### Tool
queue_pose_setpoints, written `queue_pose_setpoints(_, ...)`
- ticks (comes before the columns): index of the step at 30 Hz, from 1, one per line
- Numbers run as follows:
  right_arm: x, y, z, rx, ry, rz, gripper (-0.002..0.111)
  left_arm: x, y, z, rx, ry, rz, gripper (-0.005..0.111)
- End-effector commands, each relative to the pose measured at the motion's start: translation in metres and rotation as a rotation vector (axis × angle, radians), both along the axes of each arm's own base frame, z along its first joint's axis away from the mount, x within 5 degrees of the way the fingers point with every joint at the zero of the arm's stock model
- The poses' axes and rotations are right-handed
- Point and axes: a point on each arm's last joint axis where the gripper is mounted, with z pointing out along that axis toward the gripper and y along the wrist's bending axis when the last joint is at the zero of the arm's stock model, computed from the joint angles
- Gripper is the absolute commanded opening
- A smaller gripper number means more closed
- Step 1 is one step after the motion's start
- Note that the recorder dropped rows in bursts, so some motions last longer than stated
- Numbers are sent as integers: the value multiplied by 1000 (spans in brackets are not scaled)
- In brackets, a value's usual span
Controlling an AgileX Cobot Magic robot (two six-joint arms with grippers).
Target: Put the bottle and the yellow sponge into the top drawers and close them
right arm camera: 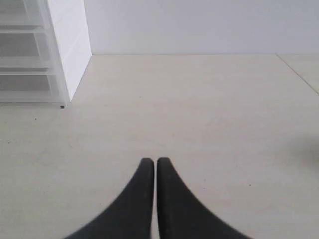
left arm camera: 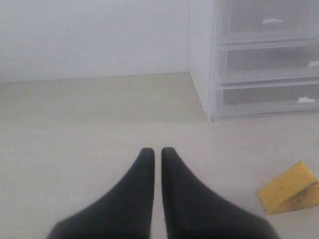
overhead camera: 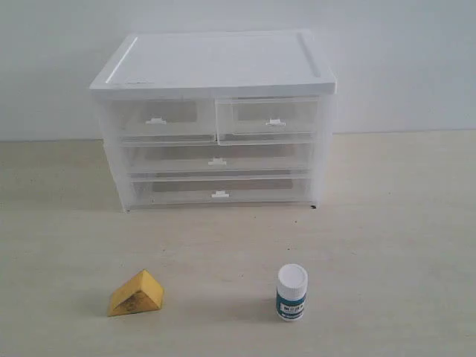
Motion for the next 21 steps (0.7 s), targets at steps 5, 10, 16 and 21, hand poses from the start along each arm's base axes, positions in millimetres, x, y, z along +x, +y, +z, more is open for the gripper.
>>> queue_pose_setpoints(5, 2, -1, 22, -14, -263, -10, 0, 0, 0, -1, -10, -3, 3, 4)
queue_pose_setpoints(10, 1, -2, 39, 121, -444, -24, 0, 0, 0, -1, -10, -1, 3, 4)
queue_pose_setpoints(16, -3, -3, 52, 239, -594, -21, 0, 0, 0, -1, -10, -1, 3, 4)
queue_pose_setpoints(21, 0, -3, 77, 239, -588, -17, 0, 0, 0, -1, -10, -1, 3, 4)
